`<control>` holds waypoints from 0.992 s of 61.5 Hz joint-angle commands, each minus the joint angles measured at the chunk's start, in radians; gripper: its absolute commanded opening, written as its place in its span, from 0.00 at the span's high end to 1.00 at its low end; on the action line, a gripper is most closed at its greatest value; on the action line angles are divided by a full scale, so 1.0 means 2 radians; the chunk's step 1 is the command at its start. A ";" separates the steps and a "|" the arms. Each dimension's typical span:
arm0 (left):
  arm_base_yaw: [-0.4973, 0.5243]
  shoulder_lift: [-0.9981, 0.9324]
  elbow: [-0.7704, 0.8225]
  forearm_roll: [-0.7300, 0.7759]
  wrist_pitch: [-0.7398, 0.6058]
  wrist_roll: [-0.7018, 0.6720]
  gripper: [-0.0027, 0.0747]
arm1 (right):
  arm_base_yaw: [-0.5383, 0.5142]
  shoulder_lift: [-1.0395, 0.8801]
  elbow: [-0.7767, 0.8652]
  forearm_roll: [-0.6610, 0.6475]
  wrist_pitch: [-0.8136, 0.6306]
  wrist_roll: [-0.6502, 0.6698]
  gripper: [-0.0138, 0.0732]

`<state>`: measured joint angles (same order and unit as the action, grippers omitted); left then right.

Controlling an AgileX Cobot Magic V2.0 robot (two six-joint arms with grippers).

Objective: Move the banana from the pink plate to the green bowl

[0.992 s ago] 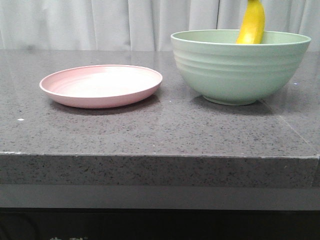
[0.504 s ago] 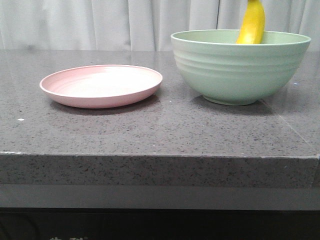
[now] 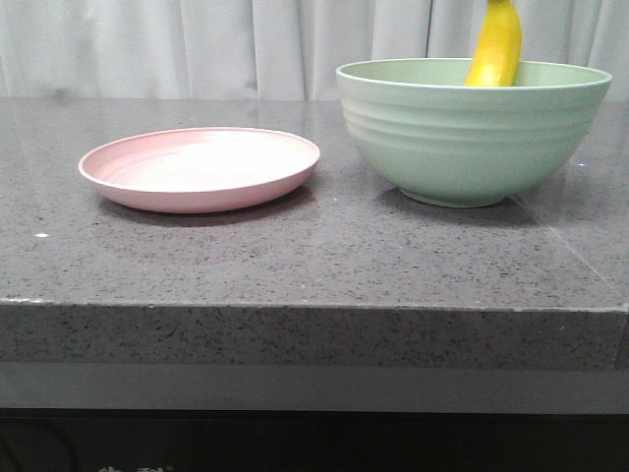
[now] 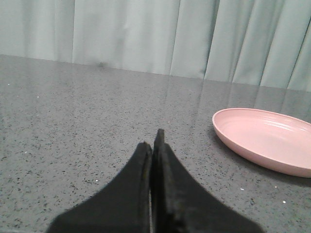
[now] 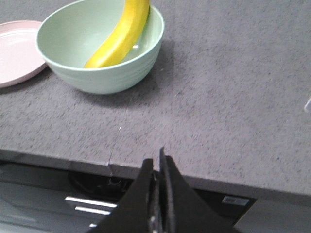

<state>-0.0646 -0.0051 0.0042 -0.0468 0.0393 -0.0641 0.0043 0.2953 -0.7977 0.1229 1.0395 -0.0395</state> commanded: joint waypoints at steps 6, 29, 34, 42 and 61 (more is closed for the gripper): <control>-0.003 -0.012 0.001 0.000 -0.043 0.000 0.99 | -0.002 -0.008 0.059 -0.020 -0.170 -0.001 0.92; -0.003 -0.012 0.001 0.000 -0.043 0.000 0.99 | -0.003 -0.138 0.303 -0.032 -0.430 -0.001 0.92; -0.003 -0.012 0.001 0.000 -0.043 0.000 0.99 | -0.003 -0.163 0.341 -0.032 -0.454 -0.001 0.92; -0.003 -0.012 0.001 0.000 -0.043 0.000 0.99 | -0.003 -0.165 0.387 -0.032 -0.483 -0.001 0.92; -0.003 -0.012 0.001 0.000 -0.043 0.000 0.99 | -0.003 -0.165 0.411 -0.033 -0.515 -0.001 0.92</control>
<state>-0.0646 -0.0051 0.0042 -0.0468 0.0371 -0.0641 0.0043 -0.0102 0.0281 0.0689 0.1077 -0.0395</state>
